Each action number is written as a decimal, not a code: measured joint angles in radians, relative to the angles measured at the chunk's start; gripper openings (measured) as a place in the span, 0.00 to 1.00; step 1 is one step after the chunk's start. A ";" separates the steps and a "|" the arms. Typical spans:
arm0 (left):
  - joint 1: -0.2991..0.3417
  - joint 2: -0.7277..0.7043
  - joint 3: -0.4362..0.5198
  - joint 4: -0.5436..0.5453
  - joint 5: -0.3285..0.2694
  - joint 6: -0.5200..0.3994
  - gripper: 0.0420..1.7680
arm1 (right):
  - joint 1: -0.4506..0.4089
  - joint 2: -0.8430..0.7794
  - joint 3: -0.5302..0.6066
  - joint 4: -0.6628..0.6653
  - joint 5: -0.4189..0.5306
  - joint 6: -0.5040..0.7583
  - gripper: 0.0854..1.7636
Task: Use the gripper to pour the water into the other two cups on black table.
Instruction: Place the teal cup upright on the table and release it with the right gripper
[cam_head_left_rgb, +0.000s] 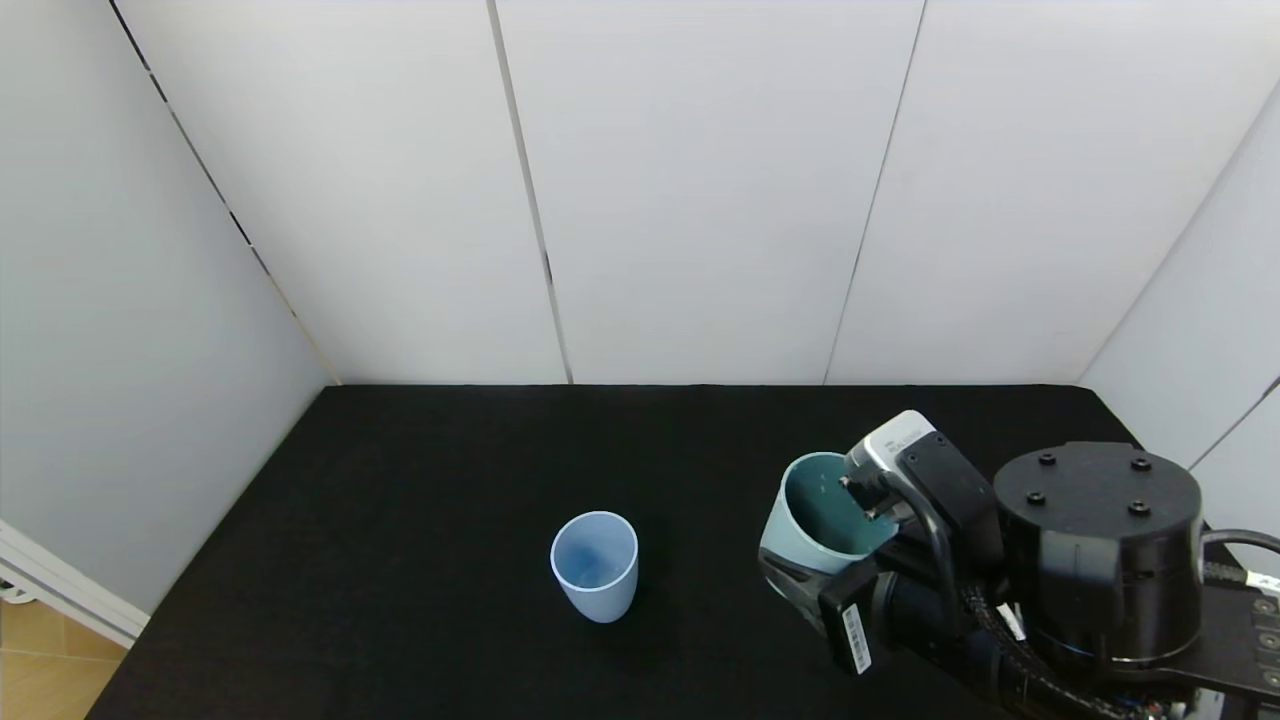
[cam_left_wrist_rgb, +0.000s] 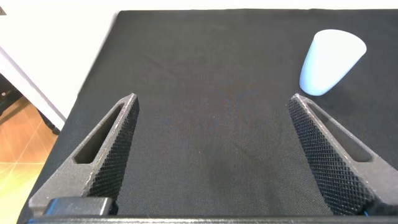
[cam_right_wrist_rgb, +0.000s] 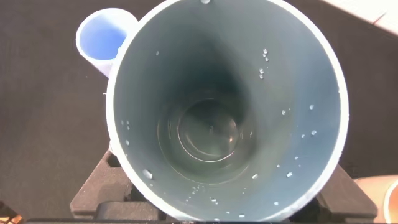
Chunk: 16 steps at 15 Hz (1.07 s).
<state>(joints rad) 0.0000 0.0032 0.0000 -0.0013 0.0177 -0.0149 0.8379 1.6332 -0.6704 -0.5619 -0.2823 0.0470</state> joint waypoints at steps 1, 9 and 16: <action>0.000 0.000 0.000 0.000 0.000 0.000 0.97 | -0.001 0.000 0.004 0.000 0.000 0.003 0.65; 0.000 0.000 0.000 -0.001 0.000 0.001 0.97 | -0.074 0.226 0.023 -0.204 0.000 0.038 0.65; 0.000 0.000 0.000 -0.001 0.000 0.002 0.97 | -0.105 0.449 0.016 -0.269 0.001 0.041 0.65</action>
<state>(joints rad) 0.0000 0.0032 0.0000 -0.0028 0.0181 -0.0130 0.7332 2.0817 -0.6543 -0.8313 -0.2809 0.0879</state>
